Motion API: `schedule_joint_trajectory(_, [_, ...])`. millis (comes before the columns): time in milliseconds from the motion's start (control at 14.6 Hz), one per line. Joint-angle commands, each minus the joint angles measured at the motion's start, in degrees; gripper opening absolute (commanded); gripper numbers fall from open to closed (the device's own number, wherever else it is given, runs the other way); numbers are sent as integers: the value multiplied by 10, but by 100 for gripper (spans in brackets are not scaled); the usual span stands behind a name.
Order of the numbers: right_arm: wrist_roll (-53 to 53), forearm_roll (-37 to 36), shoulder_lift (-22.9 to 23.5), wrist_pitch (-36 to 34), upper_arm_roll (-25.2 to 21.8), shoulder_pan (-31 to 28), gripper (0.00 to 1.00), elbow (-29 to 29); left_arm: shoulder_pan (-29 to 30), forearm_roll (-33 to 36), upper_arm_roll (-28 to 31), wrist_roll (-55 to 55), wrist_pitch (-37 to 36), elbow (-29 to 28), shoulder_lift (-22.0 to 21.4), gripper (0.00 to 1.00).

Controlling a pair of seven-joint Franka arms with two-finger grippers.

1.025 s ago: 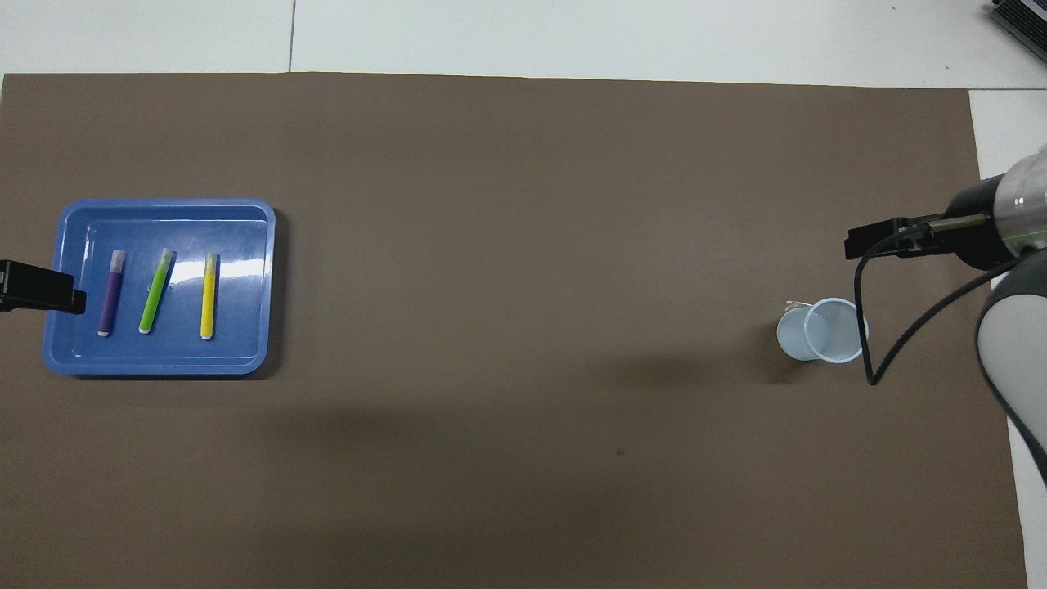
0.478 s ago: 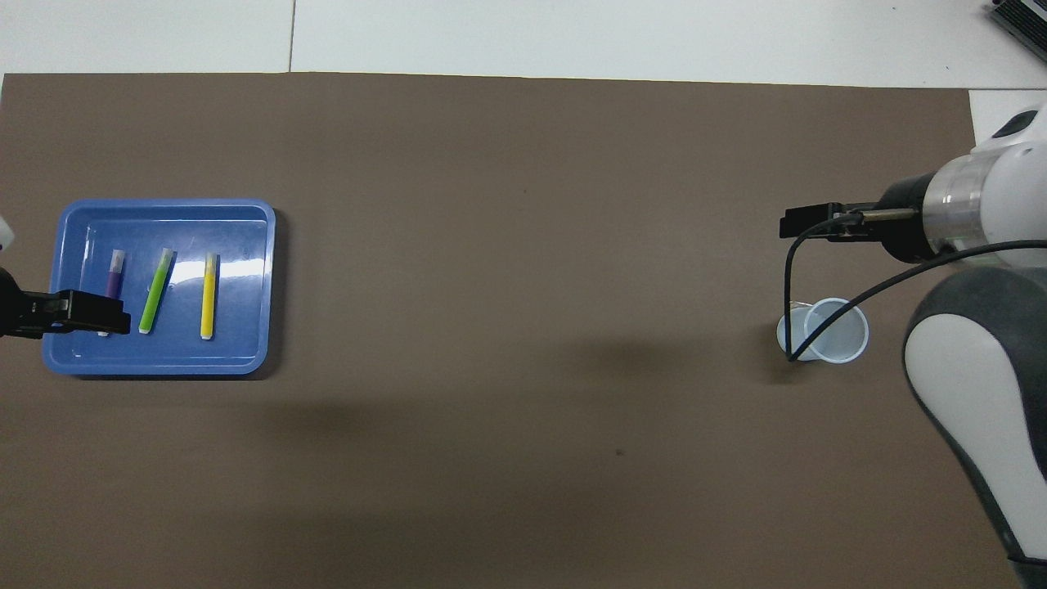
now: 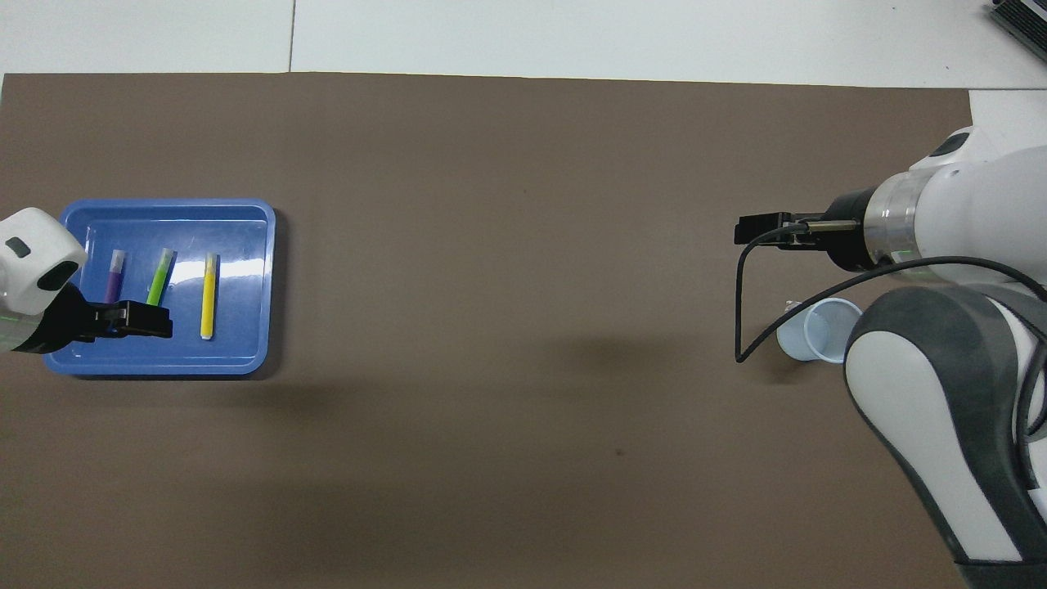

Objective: Transfer and insert pens with both arms
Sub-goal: 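Lower the left gripper onto the yellow pen while the right gripper moves inward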

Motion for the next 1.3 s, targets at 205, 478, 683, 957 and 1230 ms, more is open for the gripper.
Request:
schedule_joint_trajectory(205, [8, 13, -20, -3, 0, 15, 100, -20, -2, -5, 0, 9, 77, -14, 53, 100])
schedule_joint_trajectory(478, [19, 13, -21, -2, 2, 27, 100, -22, -1, -5, 0, 9, 134, -27, 83, 100])
schedule_joint_trajectory(683, [0, 34, -24, -20, 34, 28, 100, -15, 1, -5, 0, 10, 168, -28, 116, 99])
schedule_joint_trajectory(957, [7, 69, -38, -19, 45, 28, 100, -37, 3, -6, 0, 10, 216, -27, 162, 96])
schedule_joint_trajectory(1230, [6, 74, -26, 41, 45, 27, 100, -33, 4, -6, -1, 11, 247, -25, 195, 95])
